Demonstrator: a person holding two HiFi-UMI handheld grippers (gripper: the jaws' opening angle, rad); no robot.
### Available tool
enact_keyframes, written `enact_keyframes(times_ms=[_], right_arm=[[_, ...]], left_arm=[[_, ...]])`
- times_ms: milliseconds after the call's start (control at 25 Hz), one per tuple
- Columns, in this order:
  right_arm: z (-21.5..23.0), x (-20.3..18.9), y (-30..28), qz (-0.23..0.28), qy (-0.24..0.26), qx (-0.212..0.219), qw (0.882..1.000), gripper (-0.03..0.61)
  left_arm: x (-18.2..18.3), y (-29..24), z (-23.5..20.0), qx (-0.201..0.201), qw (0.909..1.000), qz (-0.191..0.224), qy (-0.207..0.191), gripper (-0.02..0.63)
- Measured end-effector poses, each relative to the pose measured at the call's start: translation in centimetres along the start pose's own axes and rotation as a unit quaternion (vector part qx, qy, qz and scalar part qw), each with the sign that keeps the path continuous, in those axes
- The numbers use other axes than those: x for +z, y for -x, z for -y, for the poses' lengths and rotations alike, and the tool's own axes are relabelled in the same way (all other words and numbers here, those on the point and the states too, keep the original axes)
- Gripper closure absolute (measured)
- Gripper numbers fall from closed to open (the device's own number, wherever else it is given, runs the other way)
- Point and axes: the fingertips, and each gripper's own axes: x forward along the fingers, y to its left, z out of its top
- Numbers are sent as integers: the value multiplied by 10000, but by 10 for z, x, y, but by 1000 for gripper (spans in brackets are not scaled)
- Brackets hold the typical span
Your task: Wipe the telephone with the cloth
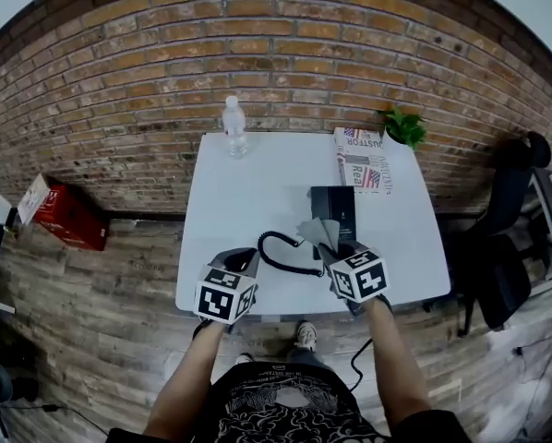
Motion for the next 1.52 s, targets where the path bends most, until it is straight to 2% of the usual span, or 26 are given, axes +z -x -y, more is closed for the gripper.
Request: enact_keyframes(times_ms=[440, 680, 1120, 1520], right_arm=[[43, 72, 80, 1230, -194, -506, 9909, 569], [65, 89, 119, 1678, -240, -815, 9822, 569], [79, 77, 138, 1842, -412, -1078, 9761, 569], [75, 70, 143, 1792, -383, -1148, 9763, 569]], left_arm=[[61, -10, 9, 74, 9987, 460, -226, 609], [87, -11, 11, 172, 9970, 705, -287, 609], [96, -8, 15, 298, 9958, 760, -424, 609], [91, -9, 25, 184, 9963, 716, -448, 609]])
